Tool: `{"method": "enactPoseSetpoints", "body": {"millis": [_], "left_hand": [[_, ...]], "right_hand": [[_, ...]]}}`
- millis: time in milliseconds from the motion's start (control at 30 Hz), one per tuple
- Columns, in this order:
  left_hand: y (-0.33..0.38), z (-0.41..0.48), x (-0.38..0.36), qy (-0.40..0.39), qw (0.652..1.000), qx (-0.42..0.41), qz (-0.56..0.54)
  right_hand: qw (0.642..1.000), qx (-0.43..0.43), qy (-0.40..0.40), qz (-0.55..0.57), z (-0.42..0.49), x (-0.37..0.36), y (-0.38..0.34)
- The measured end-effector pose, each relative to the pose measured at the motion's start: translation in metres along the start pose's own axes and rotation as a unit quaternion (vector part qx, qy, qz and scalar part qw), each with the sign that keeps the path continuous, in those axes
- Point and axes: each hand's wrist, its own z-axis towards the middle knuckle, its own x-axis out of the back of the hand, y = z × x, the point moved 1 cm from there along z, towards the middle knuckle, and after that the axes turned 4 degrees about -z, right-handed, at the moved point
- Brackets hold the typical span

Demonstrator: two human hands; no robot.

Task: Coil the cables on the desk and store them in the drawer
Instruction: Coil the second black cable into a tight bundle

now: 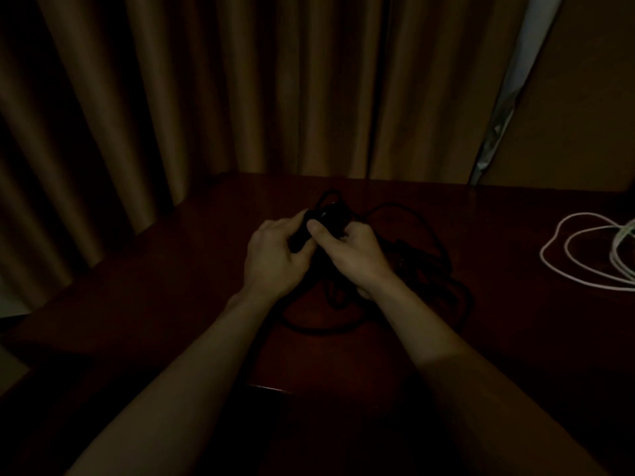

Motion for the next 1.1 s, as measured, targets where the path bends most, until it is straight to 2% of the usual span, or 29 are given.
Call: {"method": "enactPoseSetpoints", "body": {"millis": [67,133,167,267,367,467,600,767,900,1100], "left_hand": [[0.000,0.000,0.000,0.004,1.000,-0.019,0.018],[0.002,0.001,0.001,-0.008,0.998,-0.010,-0.065],[0.004,0.002,0.002,-0.025,0.992,0.021,-0.125],[0.003,0.004,0.003,-0.115,0.956,0.098,-0.253],[0.005,0.003,0.004,-0.163,0.928,0.083,-0.324],[0.006,0.004,0.004,-0.137,0.946,0.053,-0.289],[0.001,0.004,0.001,-0.034,0.989,0.038,-0.138],[-0.001,0.003,0.001,0.019,0.999,0.024,-0.025],[0.001,0.002,-0.002,0.009,0.999,0.042,-0.001],[0.007,0.002,-0.003,-0.080,0.995,0.055,-0.021]], "right_hand": [[1.000,0.005,0.013,-0.002,0.000,0.001,0.000],[1.000,-0.002,0.009,0.010,-0.001,0.004,-0.001],[1.000,-0.007,0.005,0.016,-0.002,0.006,-0.002],[1.000,-0.011,-0.019,0.008,-0.002,0.017,-0.003],[0.999,-0.020,-0.043,0.004,-0.002,0.020,-0.003],[0.999,-0.022,-0.047,-0.006,-0.001,0.019,-0.004],[0.999,-0.010,-0.029,-0.030,0.003,0.013,-0.002],[0.999,0.001,-0.027,-0.043,-0.002,0.006,-0.006],[0.996,0.024,0.011,-0.083,-0.003,0.001,-0.003],[0.995,-0.010,0.038,-0.093,0.000,0.005,-0.001]]}}
